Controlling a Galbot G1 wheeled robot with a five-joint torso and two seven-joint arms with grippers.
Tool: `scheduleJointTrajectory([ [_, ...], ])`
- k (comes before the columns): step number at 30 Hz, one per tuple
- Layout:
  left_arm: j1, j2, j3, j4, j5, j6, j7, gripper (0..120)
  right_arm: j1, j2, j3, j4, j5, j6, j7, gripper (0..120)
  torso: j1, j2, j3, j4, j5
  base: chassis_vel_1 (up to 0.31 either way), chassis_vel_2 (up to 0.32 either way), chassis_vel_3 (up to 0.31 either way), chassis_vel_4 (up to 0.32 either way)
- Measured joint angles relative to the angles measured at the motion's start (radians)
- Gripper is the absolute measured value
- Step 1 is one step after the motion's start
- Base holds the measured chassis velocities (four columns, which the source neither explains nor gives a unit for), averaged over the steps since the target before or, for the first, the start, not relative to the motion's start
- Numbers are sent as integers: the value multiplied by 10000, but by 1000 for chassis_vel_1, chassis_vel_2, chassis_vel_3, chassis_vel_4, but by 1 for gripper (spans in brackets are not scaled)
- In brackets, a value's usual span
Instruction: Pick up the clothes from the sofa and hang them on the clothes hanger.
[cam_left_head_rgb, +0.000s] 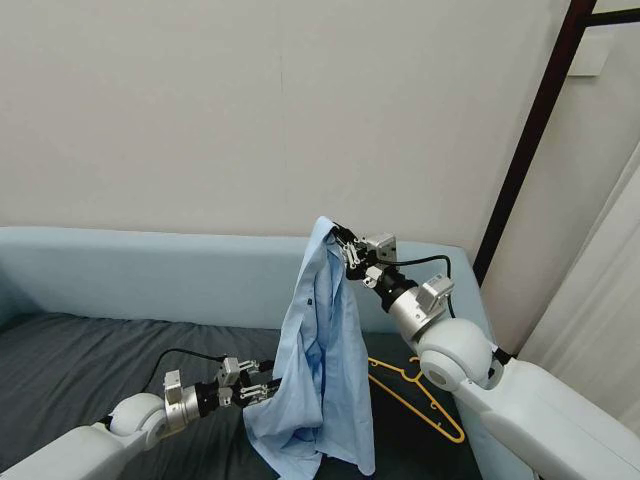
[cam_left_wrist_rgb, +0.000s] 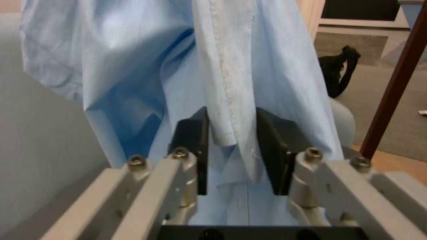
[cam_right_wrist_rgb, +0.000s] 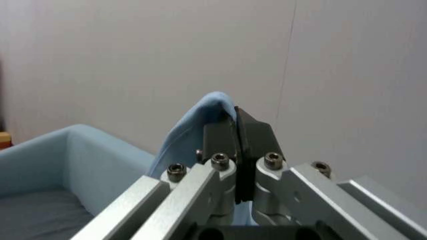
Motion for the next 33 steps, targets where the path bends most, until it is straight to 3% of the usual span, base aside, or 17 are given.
scheduleJointTrajectory([
  [7,76,129,-58,-23,-92,-8,-128,0,-173,-20,126,-165,-14,-2,7,0,0,0,0,3,1,0,0,0,0],
  [14,250,207,-470,-242,-151,-14,-677,0,-406,-59,144,-227,-90,-30,59,0,0,0,0,2,0,0,0,0,0],
  [19,779,416,-1558,-1058,104,119,-2601,0,-681,-171,215,-439,-145,-322,269,0,0,0,0,1,-2,0,0,0,0],
  [22,1169,1114,-2355,-2112,569,823,-4070,0,-704,-206,340,-679,-20,-631,399,0,0,0,0,0,-3,0,0,0,0],
  [23,1169,1114,-2355,-2112,569,823,-4070,0,-704,-206,340,-679,-20,-631,399,0,0,0,0,0,-3,0,0,0,0],
  [25,1441,1895,-2830,-2918,1086,1522,-5188,0,-531,-217,389,-807,169,-948,555,0,0,0,0,1,2,0,0,0,0],
  [28,1622,2400,-3150,-3386,1418,2010,-5907,0,-314,-230,391,-857,327,-1200,679,0,0,0,0,5,1,0,0,0,0],
  [29,1714,2997,-3428,-3979,1822,2655,-6815,0,77,-247,326,-901,605,-1489,818,0,0,0,0,7,-1,0,0,0,0],
  [32,1476,3737,-3527,-4845,1927,3799,-8077,0,901,-184,38,-925,1170,-1977,1033,0,0,0,0,4,-1,0,0,0,0],
  [33,1476,3737,-3527,-4845,1927,3799,-8077,0,901,-184,38,-925,1170,-1977,1033,0,0,0,0,4,-1,0,0,0,0],
])
